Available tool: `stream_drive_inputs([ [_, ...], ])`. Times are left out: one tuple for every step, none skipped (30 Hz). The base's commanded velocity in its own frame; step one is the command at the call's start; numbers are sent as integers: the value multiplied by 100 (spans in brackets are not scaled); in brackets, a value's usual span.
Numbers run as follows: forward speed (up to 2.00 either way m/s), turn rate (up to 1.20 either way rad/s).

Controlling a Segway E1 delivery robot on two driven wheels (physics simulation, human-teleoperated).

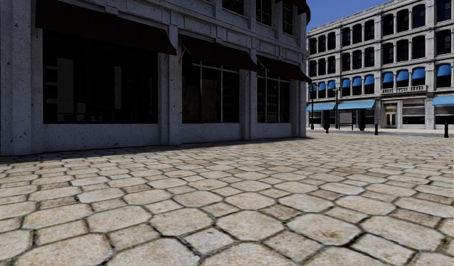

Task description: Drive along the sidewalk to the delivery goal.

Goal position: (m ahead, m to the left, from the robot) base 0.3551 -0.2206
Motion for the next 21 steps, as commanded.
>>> stream_drive_inputs([
  [0, 0],
  [0, 0],
  [0, 0],
  [0, 0],
  [0, 0],
  [0, 0],
  [0, 0],
  [0, 0],
  [0, 0],
  [0, 0],
  [0, 0],
  [0, 0],
  [0, 0],
  [0, 0],
  [0, 0],
  [0, 0],
  [0, 0],
  [0, 0],
  [0, 0],
  [0, 0],
  [0, 0],
])
